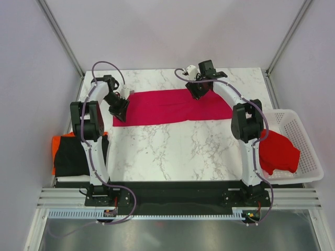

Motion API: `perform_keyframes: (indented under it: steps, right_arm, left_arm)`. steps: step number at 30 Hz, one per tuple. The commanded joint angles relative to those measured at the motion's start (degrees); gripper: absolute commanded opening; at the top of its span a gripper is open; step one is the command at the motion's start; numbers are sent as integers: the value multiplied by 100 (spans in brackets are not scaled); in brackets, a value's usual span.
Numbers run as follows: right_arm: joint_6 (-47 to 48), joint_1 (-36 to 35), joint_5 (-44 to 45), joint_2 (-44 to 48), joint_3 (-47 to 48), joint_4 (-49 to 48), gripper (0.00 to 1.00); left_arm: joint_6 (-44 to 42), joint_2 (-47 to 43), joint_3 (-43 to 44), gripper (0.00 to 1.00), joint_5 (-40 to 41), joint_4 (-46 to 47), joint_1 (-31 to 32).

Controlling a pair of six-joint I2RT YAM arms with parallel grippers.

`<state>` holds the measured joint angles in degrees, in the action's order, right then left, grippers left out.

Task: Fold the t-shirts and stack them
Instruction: Fold the tshirt

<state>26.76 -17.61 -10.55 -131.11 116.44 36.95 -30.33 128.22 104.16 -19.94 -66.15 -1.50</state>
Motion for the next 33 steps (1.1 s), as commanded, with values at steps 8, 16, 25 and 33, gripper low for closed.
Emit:
perform_keyframes:
  steps: [8, 16, 25, 33]
  right_arm:
    - [-224, 3, -149, 1395, -1228, -83, 61]
    - [-172, -6, -70, 1562, -1326, -48, 62]
    - [-101, 3, -27, 1720, -1502, -4, 63]
    - [-145, 3, 88, 1905, -1738, -109, 63]
  left_arm:
    - [-2152, -869, -660, 45, 948, 5, 79]
    - [-2127, -562, -643, 47, 931, 392, 79]
    - [-1986, -474, -1310, 38, 1018, 699, 404]
    - [-1740, -658, -2215, 10, 1704, 1587, 589]
